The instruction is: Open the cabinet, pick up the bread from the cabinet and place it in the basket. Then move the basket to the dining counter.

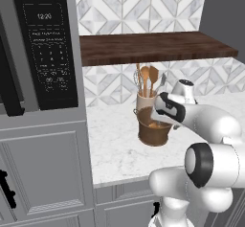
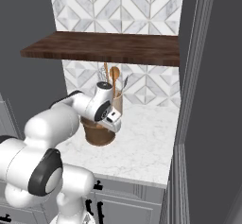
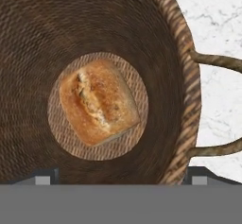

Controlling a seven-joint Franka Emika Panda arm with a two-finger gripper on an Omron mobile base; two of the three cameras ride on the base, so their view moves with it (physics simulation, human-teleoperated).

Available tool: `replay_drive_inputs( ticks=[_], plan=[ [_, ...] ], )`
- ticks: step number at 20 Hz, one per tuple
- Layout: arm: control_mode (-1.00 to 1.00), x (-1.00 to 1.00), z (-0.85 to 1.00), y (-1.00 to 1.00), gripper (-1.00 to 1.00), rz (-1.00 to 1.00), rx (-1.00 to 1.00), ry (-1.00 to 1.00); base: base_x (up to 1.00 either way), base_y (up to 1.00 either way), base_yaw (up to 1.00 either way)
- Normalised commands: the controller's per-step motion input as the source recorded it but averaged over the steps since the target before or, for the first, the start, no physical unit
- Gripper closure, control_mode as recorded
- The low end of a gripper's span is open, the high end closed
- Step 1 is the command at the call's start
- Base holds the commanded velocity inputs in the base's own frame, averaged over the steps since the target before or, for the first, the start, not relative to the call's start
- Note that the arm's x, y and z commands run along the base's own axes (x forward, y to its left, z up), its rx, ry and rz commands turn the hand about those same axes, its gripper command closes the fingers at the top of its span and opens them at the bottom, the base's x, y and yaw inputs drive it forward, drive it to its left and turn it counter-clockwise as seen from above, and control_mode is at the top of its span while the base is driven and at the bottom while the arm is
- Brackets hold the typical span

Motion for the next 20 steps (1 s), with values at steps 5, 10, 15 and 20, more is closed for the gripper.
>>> replay_drive_inputs(
  ticks=[5,10,15,20],
  plan=[
    [-1.0,0.0,-0.17,0.0,-1.0,0.0,0.0,-0.01,0.0,0.0,0.0],
    [-1.0,0.0,-0.13,0.02,1.0,0.0,0.0,0.0,0.0,0.0,0.0],
    [-1.0,0.0,-0.01,0.0,1.0,0.0,0.0,0.0,0.0,0.0,0.0],
    [-1.0,0.0,0.0,0.0,1.0,0.0,0.0,0.0,0.0,0.0,0.0]
  ],
)
